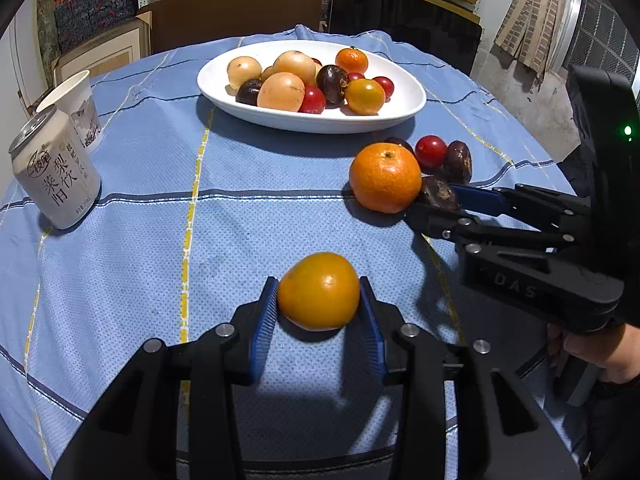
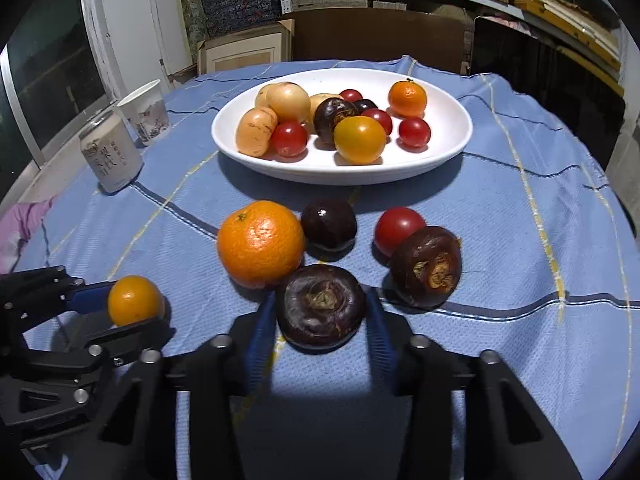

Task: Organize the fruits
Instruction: 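Carry a yellow tomato in the left gripper while the right carries a dark fruit to the plate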

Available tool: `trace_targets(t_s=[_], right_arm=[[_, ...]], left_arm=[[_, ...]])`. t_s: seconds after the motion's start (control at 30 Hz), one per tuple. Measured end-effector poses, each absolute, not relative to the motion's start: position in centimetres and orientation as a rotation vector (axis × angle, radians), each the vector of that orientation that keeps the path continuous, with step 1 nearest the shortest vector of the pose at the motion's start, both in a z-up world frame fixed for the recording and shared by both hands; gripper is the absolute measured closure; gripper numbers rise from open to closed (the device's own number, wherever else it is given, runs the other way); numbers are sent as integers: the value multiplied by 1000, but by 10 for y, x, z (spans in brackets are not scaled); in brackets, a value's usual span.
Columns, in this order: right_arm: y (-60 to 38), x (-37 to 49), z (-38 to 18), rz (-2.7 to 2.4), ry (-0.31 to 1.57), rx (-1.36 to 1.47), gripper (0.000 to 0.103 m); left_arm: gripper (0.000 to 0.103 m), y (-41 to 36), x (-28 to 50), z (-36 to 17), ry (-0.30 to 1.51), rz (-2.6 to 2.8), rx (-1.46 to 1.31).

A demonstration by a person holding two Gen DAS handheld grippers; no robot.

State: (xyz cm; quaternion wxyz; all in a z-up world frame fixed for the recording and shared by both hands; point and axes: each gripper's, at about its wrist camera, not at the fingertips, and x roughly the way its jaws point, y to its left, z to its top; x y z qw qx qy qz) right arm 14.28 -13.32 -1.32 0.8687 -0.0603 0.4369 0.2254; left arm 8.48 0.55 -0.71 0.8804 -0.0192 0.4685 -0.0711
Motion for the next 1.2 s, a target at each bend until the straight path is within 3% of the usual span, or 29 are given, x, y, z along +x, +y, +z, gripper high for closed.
trace_targets(t_s=[0.7,1.2], right_arm=[[-192,108,47,544,830,53,60],[-180,172,98,560,732,74,60]], left_arm=[[65,14,83,34,931,-160,-39],[65,20,148,87,842,-170,-11]])
